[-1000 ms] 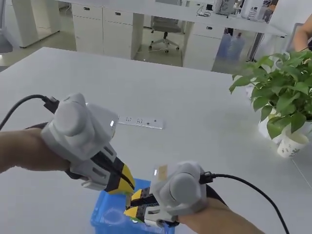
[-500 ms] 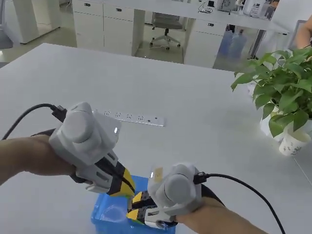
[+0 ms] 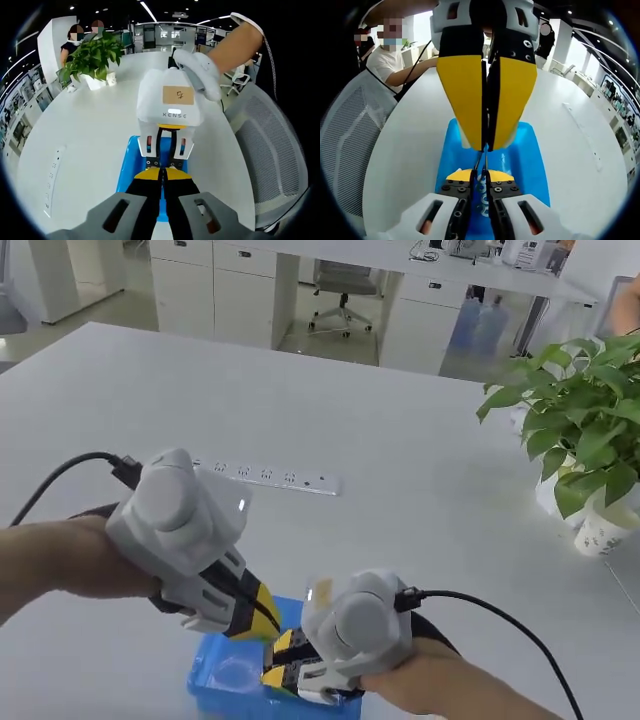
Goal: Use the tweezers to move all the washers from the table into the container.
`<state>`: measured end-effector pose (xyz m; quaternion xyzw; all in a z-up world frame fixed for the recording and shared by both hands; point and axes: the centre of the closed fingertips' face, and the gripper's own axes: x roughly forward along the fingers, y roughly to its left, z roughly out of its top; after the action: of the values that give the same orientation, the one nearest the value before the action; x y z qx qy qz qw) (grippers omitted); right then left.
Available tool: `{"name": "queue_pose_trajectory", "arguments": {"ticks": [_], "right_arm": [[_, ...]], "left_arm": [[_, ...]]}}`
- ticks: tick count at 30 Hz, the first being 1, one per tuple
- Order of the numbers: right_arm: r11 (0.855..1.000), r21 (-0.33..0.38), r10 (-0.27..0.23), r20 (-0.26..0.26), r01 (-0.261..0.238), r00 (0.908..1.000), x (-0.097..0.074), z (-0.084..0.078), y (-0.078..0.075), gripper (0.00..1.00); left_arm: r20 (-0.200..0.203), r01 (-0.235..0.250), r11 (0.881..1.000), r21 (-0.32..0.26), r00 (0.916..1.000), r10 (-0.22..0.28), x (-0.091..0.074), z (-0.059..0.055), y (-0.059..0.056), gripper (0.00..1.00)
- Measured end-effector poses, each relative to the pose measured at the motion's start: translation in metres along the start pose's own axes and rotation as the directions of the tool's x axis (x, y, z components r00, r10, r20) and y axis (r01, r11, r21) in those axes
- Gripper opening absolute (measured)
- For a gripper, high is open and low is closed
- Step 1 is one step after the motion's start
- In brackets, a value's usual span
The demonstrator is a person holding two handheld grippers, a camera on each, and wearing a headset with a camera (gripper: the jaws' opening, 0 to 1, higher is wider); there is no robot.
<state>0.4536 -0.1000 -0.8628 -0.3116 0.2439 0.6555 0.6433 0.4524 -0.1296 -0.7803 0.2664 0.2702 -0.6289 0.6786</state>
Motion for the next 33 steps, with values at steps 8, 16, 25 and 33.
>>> {"name": "queue_pose_trajectory", "arguments": {"ticks": [8,16,25,33], "right_arm": [[1.0,-0.005,-0.008,0.006,0.008,0.9999,-0.002,0.003,0.0,0.11],[1.0,-0.014,-0.019,0.019,0.019,0.9996,-0.007,0.008,-0.001,0.11],[0.999,-0.016,-0.035,0.037,0.036,0.9987,-0.016,0.015,-0.003,0.1],[0.999,-0.019,-0.048,0.053,0.049,0.9975,-0.023,0.022,-0.002,0.1]], "left_arm": [[0.003,-0.003,1.0,0.003,1.0,0.003,-0.003,0.003,-0.001,0.04],[0.007,-0.015,1.0,0.009,0.9999,0.015,-0.009,0.007,-0.001,0.04],[0.007,-0.025,0.999,0.024,0.9997,0.025,-0.016,0.015,-0.002,0.04],[0.009,-0.031,0.999,0.037,0.9995,0.031,-0.023,0.023,-0.005,0.04]]}}
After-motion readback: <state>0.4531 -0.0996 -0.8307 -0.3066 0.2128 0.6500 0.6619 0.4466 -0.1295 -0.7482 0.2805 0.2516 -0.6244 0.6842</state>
